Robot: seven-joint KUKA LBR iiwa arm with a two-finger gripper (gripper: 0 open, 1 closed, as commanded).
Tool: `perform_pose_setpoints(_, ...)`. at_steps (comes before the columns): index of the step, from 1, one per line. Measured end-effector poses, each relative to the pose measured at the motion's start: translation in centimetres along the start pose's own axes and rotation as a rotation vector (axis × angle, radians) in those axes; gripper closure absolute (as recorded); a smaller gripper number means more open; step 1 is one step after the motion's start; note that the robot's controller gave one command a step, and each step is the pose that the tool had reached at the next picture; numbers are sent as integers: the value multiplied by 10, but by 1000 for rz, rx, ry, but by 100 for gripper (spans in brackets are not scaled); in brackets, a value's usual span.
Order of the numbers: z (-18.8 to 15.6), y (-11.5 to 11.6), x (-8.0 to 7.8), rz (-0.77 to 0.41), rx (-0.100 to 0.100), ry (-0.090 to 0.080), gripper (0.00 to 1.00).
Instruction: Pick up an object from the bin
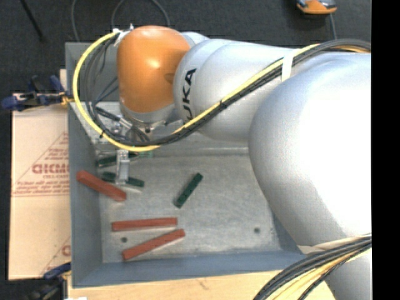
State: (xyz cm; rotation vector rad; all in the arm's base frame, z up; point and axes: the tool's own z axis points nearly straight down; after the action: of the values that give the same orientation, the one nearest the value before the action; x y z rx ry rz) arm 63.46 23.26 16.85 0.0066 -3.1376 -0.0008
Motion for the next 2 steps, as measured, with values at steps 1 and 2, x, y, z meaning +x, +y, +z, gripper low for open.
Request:
perform_pose_setpoints(1, 91, -4, -15, -87, 7, -4, 0)
perform_pose_setpoints(2, 98, 4, 30, -500, 2, -6, 0)
